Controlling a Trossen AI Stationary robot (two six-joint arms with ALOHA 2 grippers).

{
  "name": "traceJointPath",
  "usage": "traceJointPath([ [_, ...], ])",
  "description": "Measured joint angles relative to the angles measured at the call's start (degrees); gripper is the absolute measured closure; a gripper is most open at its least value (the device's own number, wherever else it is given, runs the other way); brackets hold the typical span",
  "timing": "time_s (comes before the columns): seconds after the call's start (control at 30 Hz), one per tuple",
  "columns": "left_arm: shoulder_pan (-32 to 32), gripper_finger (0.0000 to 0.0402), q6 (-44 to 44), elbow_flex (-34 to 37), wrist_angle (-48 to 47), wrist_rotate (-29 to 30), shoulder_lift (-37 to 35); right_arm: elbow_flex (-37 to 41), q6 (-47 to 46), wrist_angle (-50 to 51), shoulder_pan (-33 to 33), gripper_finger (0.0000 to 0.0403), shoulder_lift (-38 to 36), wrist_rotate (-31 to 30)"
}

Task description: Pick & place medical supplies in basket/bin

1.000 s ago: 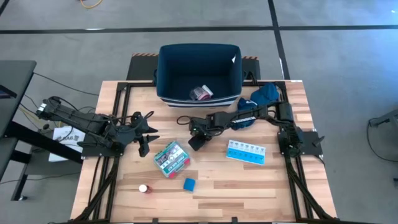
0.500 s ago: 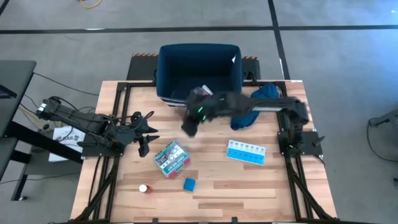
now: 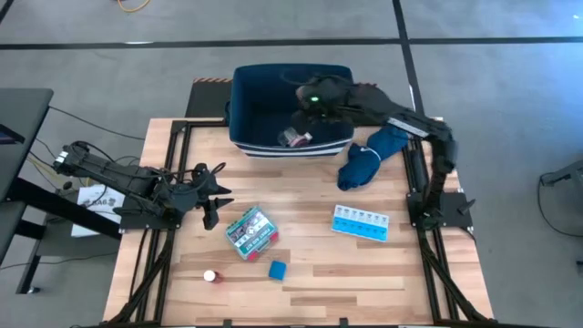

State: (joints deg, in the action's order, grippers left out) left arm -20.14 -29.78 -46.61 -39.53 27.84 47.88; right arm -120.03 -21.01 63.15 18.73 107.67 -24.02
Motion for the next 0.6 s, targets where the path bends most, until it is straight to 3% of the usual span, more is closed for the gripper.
traceJointPath([
  [0.3, 0.0, 0.0287, 0.2, 0.0, -0.63, 0.08, 0.0, 0.09, 4.72, -1.21, 3.79, 0.0282, 14.06, 2.52],
  [0.47, 0.0, 0.0287, 0.81, 0.0, -0.61, 0.43, 0.0, 0.11, 4.98, -2.31, 5.84, 0.0238, 16.65, 11.91],
  [0.6, 0.0, 0.0287, 1.68, 0.0, -0.61, 1.39, 0.0, 0.13, 4.96, -4.4, 6.86, 0.0201, 16.52, 15.83],
])
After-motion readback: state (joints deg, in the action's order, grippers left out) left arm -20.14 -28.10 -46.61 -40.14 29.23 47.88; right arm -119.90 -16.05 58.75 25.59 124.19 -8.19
